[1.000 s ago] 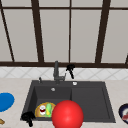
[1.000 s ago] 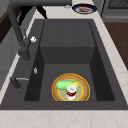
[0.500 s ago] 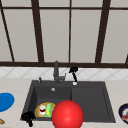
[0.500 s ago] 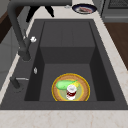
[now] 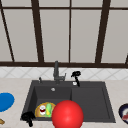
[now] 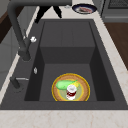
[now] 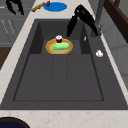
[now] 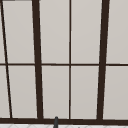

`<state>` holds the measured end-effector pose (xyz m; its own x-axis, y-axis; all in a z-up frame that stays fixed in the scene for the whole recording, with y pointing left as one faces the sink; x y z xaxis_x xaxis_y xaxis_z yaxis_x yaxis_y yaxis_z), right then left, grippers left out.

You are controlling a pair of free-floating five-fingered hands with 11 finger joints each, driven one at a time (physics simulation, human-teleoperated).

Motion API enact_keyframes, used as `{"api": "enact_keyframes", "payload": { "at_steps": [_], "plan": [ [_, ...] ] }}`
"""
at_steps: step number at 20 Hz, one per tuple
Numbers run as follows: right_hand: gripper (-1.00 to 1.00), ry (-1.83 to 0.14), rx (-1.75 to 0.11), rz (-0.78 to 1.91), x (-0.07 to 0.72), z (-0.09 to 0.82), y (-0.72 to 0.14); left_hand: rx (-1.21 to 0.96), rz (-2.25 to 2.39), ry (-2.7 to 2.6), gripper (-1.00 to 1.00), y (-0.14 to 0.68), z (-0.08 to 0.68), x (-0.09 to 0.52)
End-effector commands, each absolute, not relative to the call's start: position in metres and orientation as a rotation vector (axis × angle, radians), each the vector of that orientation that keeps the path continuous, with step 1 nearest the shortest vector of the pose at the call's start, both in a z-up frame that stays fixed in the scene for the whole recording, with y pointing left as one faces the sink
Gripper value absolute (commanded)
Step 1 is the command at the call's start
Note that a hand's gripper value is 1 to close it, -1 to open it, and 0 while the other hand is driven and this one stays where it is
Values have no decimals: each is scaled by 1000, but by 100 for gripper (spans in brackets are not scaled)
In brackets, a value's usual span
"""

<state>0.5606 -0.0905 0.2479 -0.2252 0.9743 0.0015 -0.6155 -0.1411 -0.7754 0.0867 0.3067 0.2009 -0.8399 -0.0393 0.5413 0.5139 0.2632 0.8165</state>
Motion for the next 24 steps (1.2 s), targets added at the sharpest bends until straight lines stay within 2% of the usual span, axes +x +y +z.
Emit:
{"api": "enact_keyframes", "payload": {
  "at_steps": [1,9,15,24],
  "plan": [
    [-100,-789,-627,1617,551,246,-98,-429,-1609,-2082,0,307,201,87],
    [-100,-774,-633,1669,548,244,-100,-429,-1609,-2082,0,307,201,87],
    [-100,-856,-711,1691,518,245,-88,-429,-1609,-2082,0,307,201,87],
    [-100,-912,-633,1730,506,229,-56,-429,-1609,-2082,0,307,201,87]
  ]
}}
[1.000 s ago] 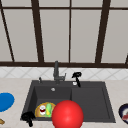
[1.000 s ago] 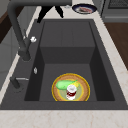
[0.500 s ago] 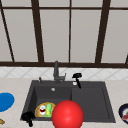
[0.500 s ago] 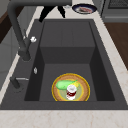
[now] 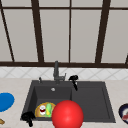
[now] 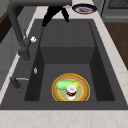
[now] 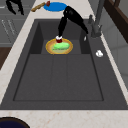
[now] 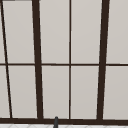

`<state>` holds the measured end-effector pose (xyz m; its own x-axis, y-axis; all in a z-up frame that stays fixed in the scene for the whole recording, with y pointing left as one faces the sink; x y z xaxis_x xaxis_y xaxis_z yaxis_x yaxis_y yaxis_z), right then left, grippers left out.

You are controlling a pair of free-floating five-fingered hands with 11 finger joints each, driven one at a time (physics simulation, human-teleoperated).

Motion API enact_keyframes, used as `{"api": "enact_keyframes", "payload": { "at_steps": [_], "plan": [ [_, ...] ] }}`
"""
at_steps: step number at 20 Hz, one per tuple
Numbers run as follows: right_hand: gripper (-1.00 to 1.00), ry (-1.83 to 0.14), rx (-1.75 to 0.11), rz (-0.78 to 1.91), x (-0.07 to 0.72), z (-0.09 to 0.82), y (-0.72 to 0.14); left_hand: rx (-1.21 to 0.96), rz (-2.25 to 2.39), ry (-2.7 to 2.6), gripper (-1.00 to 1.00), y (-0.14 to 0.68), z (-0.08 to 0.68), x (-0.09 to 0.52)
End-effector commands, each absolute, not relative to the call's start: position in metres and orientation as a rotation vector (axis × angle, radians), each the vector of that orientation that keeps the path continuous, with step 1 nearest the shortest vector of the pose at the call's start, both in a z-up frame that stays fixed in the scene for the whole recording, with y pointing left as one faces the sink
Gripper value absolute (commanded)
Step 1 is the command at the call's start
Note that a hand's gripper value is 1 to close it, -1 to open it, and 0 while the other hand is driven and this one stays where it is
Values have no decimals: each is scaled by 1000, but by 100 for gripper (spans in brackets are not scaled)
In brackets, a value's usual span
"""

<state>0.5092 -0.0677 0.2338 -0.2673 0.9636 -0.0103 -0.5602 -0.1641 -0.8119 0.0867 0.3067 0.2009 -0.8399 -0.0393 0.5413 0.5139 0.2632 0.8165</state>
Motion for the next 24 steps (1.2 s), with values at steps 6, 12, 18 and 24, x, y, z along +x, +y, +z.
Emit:
{"api": "enact_keyframes", "payload": {
  "at_steps": [6,12,18,24],
  "plan": [
    [-100,-975,-574,1758,496,214,-33,-429,-1609,-2082,0,307,201,87],
    [-100,-1029,-448,1817,495,197,-19,-429,-1609,-2082,0,307,201,87],
    [-100,-1103,-308,1852,492,177,-9,-429,-1609,-2082,0,307,201,87],
    [-100,-1135,-270,1896,480,159,11,-429,-1609,-2082,0,307,201,87]
  ]
}}
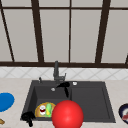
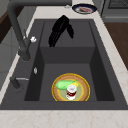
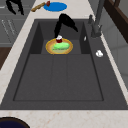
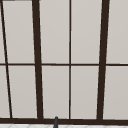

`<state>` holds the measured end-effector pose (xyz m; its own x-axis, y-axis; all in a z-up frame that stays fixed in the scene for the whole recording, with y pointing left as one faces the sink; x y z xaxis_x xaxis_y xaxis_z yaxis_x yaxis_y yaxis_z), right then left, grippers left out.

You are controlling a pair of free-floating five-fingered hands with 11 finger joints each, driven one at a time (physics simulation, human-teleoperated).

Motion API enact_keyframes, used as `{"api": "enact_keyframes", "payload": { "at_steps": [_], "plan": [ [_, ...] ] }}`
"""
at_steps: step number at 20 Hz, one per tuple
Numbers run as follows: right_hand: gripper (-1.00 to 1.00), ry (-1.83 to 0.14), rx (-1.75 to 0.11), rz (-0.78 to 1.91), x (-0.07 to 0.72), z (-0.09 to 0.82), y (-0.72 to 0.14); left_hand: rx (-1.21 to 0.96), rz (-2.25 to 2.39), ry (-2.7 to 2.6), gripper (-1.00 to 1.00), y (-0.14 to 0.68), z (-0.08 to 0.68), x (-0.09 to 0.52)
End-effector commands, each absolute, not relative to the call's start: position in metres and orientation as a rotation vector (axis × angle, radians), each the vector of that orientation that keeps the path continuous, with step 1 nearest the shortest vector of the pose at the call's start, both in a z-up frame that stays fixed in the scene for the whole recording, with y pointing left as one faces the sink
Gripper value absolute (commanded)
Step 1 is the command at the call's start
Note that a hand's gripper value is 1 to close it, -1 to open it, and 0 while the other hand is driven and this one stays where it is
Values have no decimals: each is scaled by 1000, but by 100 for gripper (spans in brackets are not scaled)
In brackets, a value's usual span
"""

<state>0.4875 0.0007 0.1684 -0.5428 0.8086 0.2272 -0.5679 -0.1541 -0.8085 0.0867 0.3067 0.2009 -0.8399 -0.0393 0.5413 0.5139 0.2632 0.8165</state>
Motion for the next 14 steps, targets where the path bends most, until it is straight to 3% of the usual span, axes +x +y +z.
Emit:
{"api": "enact_keyframes", "payload": {
  "at_steps": [1,14],
  "plan": [
    [-100,-1142,-277,1894,476,155,17,-429,-1609,-2082,0,307,201,87],
    [-100,-1118,-240,1946,438,100,75,-429,-1609,-2082,0,307,201,87]
  ]
}}
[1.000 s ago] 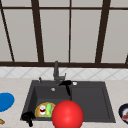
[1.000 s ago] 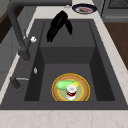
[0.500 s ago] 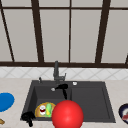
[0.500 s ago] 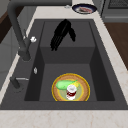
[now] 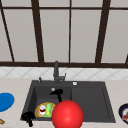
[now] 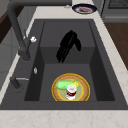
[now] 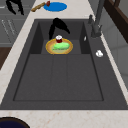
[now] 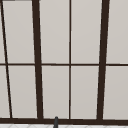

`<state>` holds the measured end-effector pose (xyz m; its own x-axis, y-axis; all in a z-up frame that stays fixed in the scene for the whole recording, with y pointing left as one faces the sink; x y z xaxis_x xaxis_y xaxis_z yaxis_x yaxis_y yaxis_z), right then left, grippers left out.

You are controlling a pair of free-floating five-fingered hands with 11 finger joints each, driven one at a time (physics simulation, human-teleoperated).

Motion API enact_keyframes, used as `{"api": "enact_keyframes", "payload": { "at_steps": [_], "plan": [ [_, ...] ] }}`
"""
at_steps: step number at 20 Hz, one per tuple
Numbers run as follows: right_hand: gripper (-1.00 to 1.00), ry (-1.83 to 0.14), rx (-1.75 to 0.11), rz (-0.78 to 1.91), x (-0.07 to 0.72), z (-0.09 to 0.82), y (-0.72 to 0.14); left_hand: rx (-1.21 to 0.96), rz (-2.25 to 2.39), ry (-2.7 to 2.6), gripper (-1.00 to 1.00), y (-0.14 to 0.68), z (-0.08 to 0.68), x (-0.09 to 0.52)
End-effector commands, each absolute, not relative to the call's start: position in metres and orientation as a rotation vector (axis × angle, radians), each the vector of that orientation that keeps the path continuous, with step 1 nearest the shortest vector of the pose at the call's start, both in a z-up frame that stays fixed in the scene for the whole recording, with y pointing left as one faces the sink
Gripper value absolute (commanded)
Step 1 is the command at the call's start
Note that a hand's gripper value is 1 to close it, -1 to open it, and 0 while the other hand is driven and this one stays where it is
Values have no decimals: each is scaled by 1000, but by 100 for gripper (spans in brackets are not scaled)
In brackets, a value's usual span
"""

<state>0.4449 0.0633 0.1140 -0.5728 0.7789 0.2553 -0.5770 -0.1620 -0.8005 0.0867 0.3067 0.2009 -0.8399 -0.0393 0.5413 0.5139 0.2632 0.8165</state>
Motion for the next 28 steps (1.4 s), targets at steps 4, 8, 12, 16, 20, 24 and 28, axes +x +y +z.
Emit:
{"api": "enact_keyframes", "payload": {
  "at_steps": [4,8,12,16,20,24,28],
  "plan": [
    [-100,-1083,-206,1957,428,82,93,-429,-1609,-2082,0,307,201,87],
    [-100,-1066,-217,1968,431,57,98,-429,-1609,-2082,0,307,201,87],
    [-100,-1044,-192,1968,441,37,103,-429,-1609,-2082,0,307,201,87],
    [-100,-998,-179,1970,455,16,111,-429,-1609,-2082,0,307,201,87],
    [-100,-924,-224,1987,460,0,126,-429,-1609,-2082,0,307,201,87],
    [-100,-874,-257,2049,457,-10,142,-429,-1609,-2082,0,307,201,87],
    [-100,-825,-302,2076,449,-11,157,-429,-1609,-2082,0,307,201,87]
  ]
}}
